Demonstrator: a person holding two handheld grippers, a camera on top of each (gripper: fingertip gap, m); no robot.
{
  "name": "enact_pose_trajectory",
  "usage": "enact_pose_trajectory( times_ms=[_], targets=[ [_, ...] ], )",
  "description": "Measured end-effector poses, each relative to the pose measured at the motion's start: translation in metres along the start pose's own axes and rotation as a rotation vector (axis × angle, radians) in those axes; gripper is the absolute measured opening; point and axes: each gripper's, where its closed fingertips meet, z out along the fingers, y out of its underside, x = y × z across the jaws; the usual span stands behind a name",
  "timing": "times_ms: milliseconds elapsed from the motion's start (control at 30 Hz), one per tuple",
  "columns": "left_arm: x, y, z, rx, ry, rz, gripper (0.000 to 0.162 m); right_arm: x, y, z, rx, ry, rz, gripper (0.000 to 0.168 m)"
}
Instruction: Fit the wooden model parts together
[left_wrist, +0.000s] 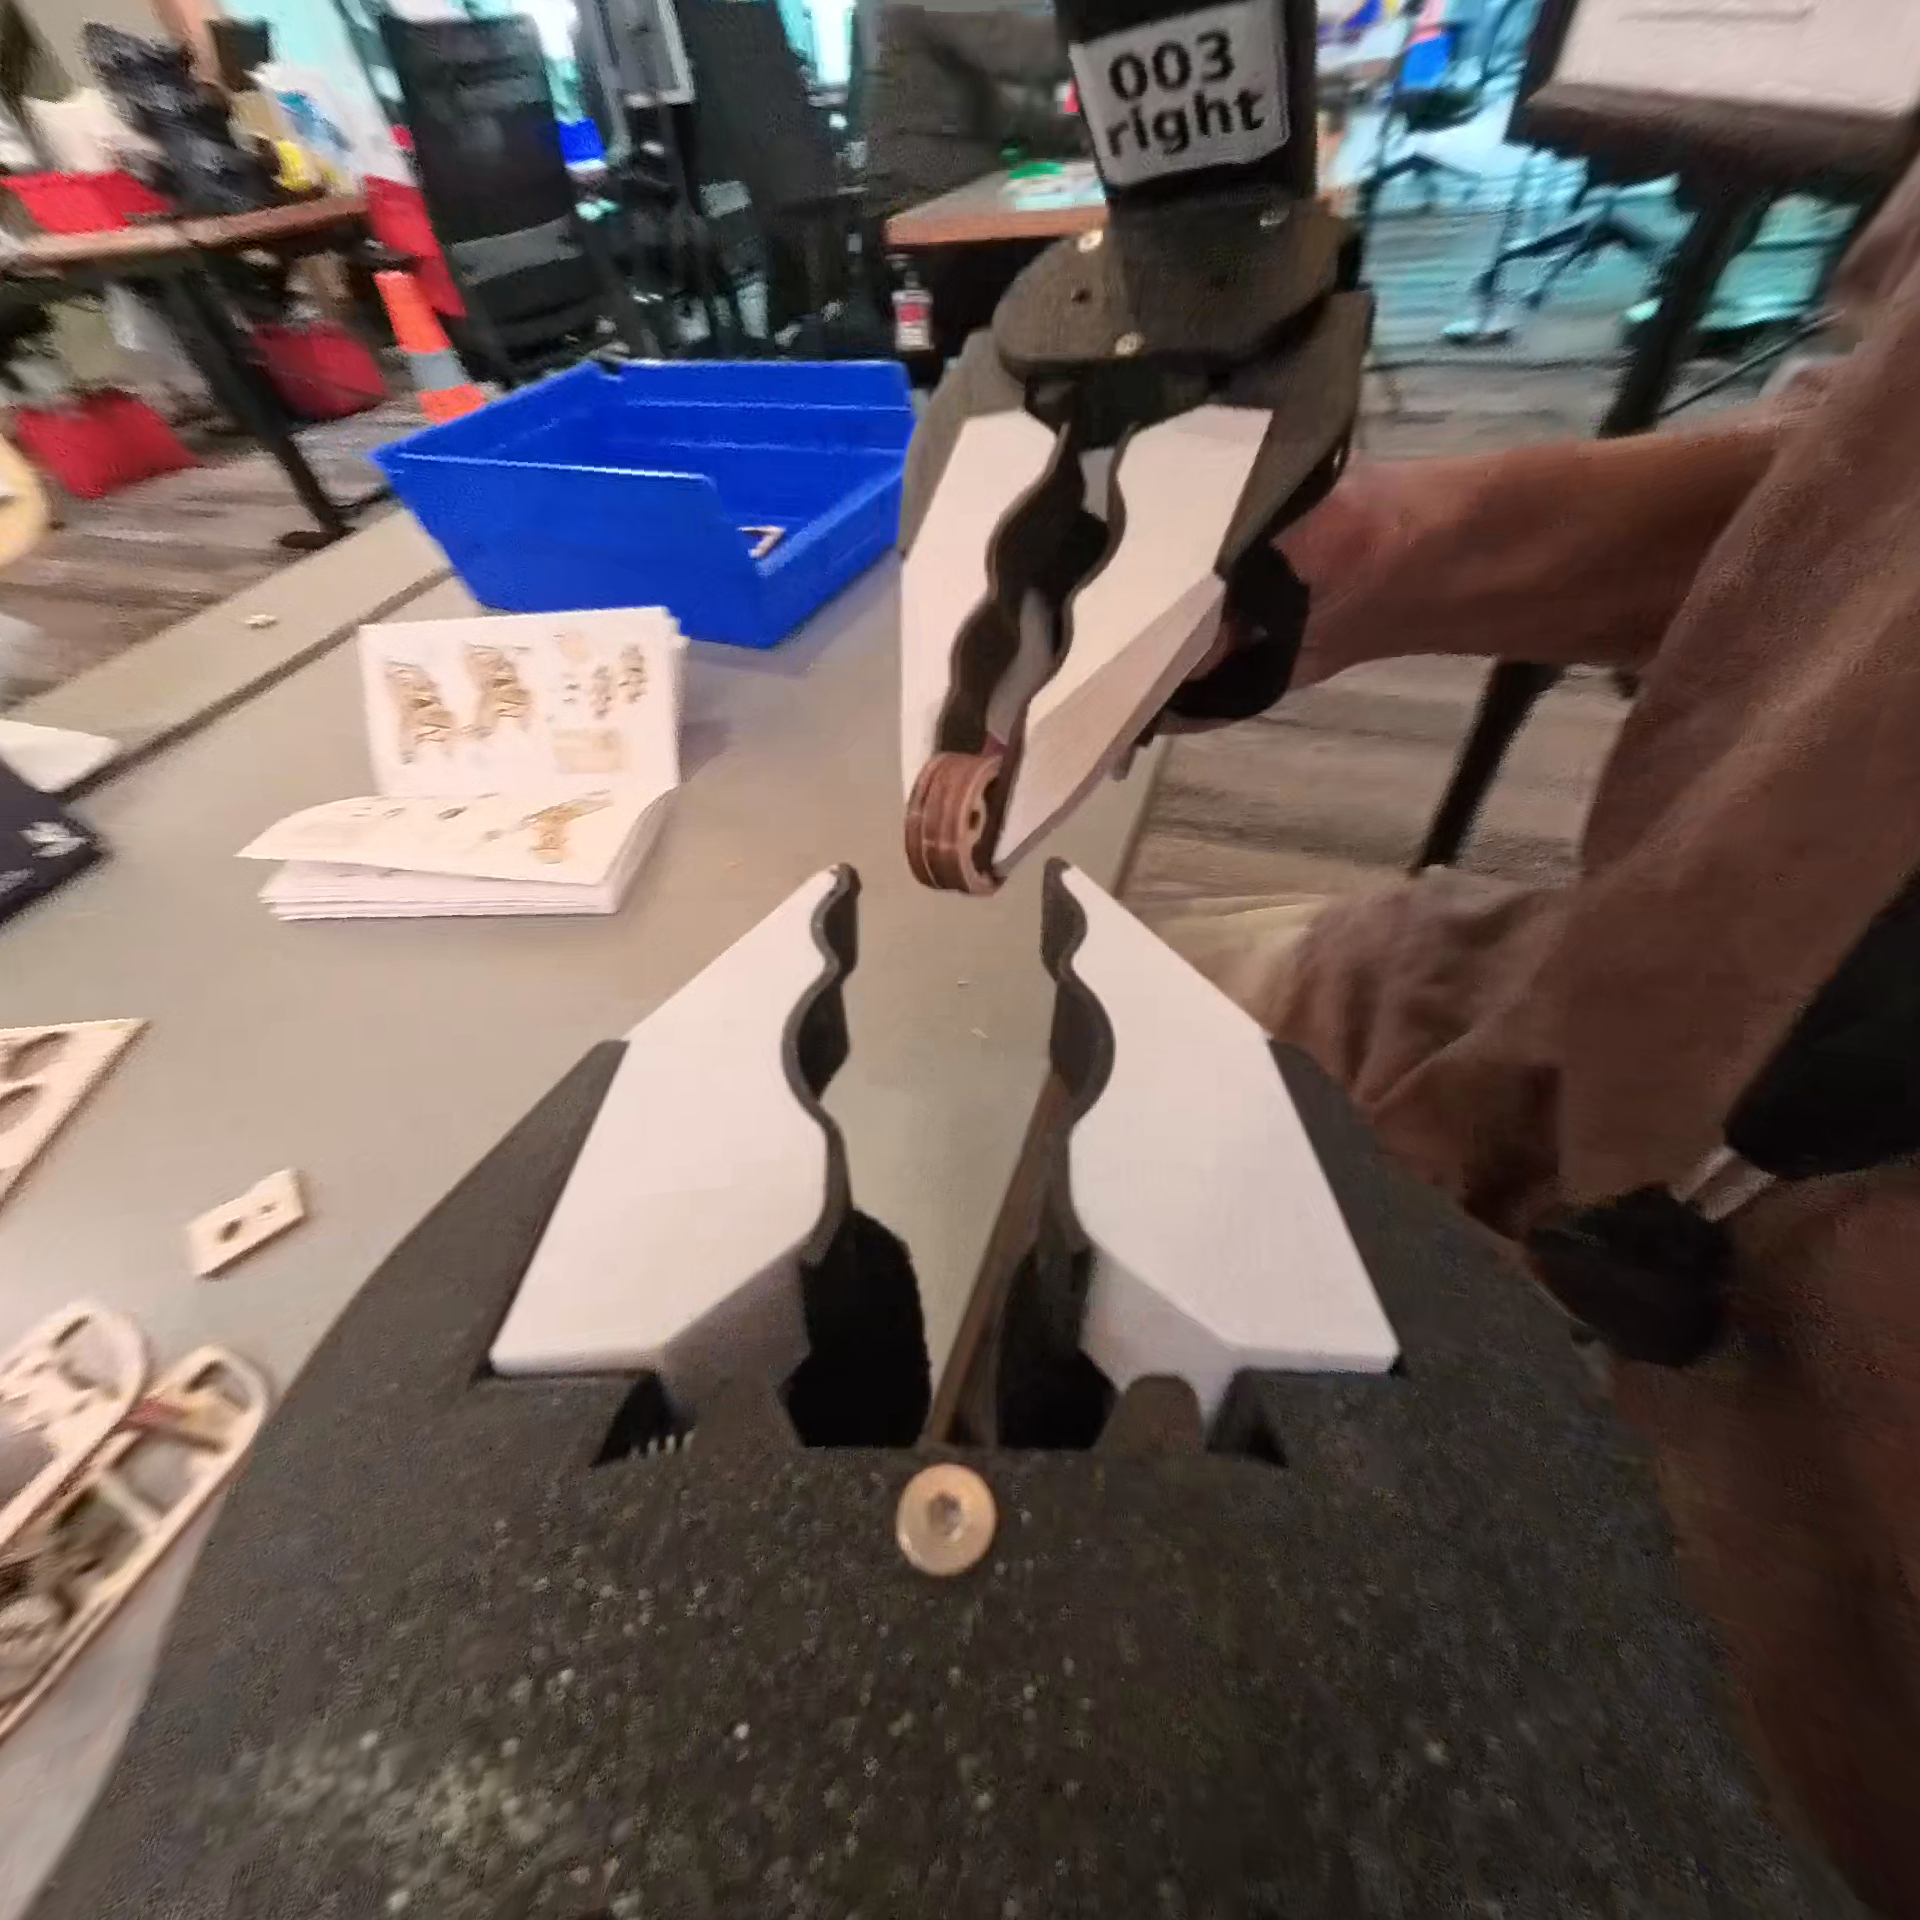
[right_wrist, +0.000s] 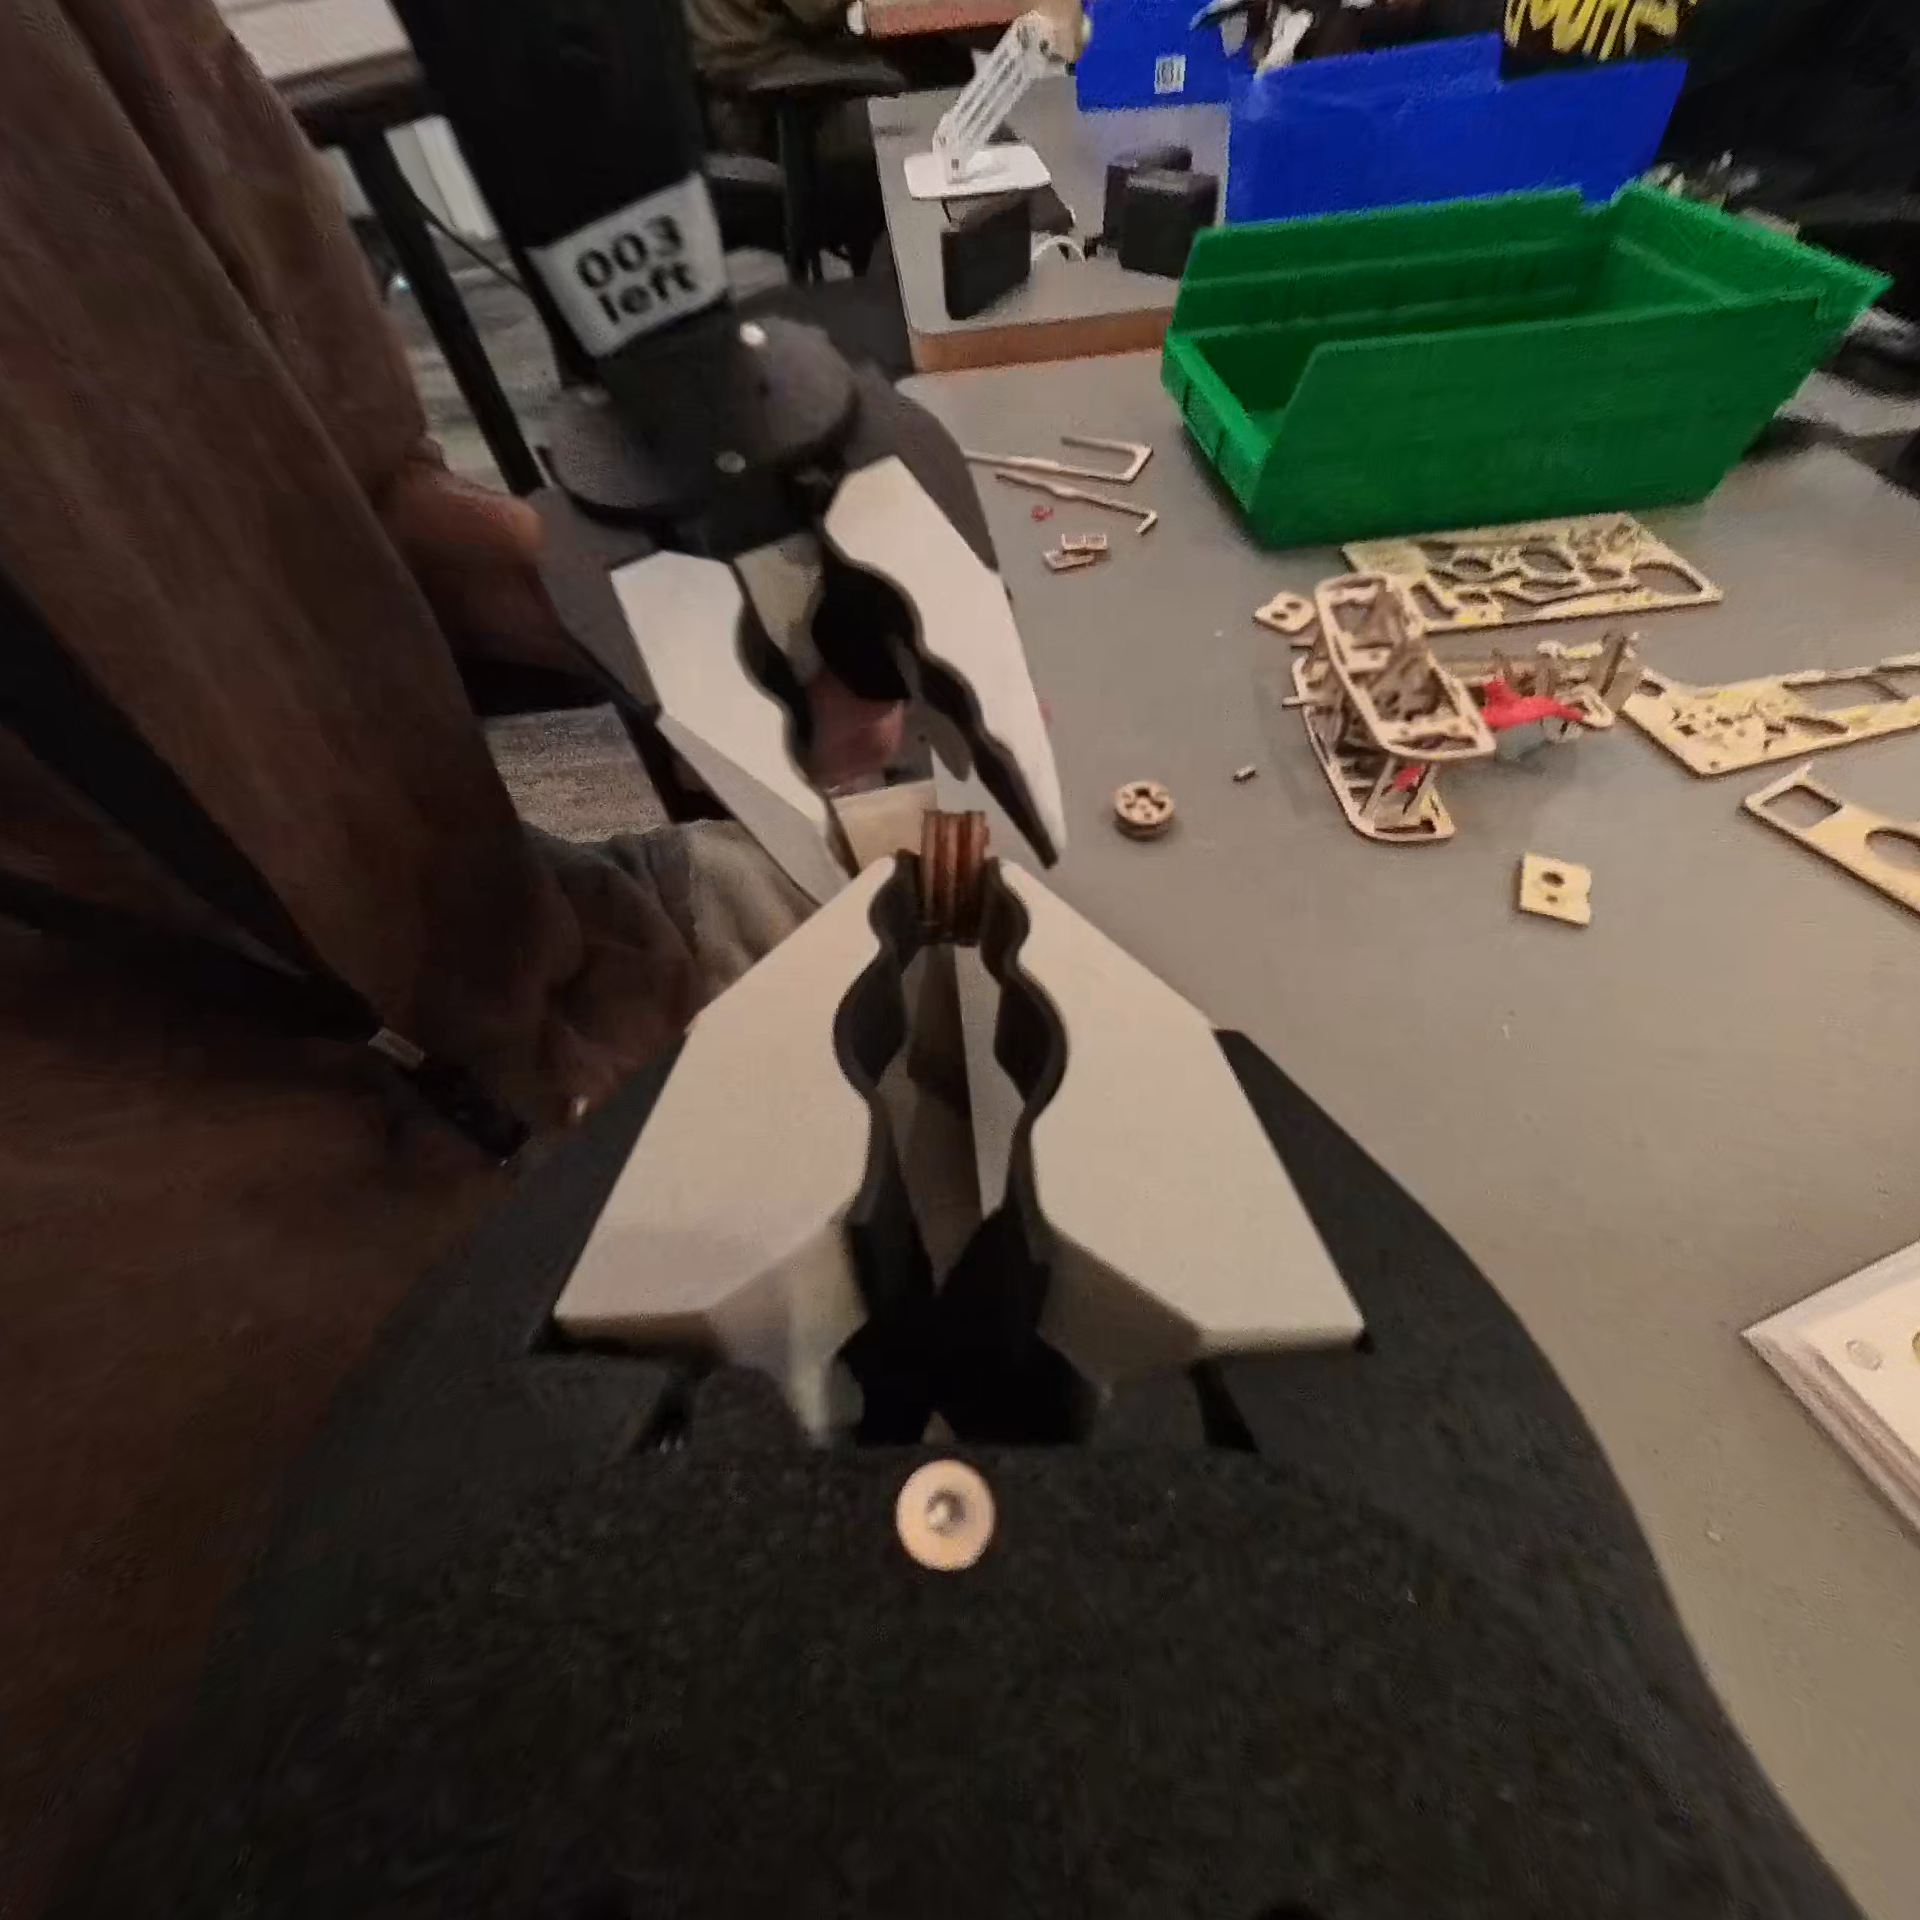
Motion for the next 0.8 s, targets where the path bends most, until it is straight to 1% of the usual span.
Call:
enact_pose_trajectory(
  times_ms=[67,100,133,233,300,333,400,500,567,633,700,800],
  targets=[
    [0.010,-0.004,-0.001,0.015,0.050,0.006,0.025,-0.015,-0.015,-0.004,0.071,-0.030,-0.044,0.011],
    [0.017,-0.007,-0.003,0.026,0.068,0.033,0.012,-0.021,-0.019,-0.005,0.092,-0.055,-0.039,0.011],
    [0.022,-0.011,-0.005,0.042,0.070,0.072,0.007,-0.026,-0.022,-0.007,0.122,-0.068,-0.041,0.011],
    [0.037,-0.015,-0.007,0.054,0.059,0.182,0.000,-0.037,-0.022,-0.015,0.153,-0.068,-0.110,0.011],
    [0.040,-0.013,-0.008,0.049,0.042,0.195,0.001,-0.041,-0.017,-0.016,0.136,-0.032,-0.170,0.011],
    [0.040,-0.014,-0.009,0.055,0.029,0.191,0.007,-0.041,-0.016,-0.016,0.132,-0.006,-0.184,0.011],
    [0.044,-0.015,-0.011,0.050,0.048,0.186,0.010,-0.043,-0.016,-0.016,0.134,-0.009,-0.182,0.011],
    [0.044,-0.015,-0.014,0.059,0.047,0.174,0.028,-0.040,-0.010,-0.017,0.088,0.019,-0.213,0.010],
    [0.043,-0.022,-0.018,0.095,0.044,0.157,0.029,-0.037,0.002,-0.015,0.009,0.044,-0.260,0.011],
    [0.042,-0.022,-0.019,0.087,0.053,0.144,0.029,-0.039,0.010,-0.011,-0.047,0.035,-0.282,0.011],
    [0.042,-0.014,-0.015,0.049,0.054,0.158,0.027,-0.044,0.011,-0.008,-0.063,0.016,-0.287,0.011],
    [0.047,-0.005,-0.012,0.013,0.098,0.144,0.022,-0.048,0.019,-0.005,-0.108,-0.012,-0.277,0.010]
  ],
)
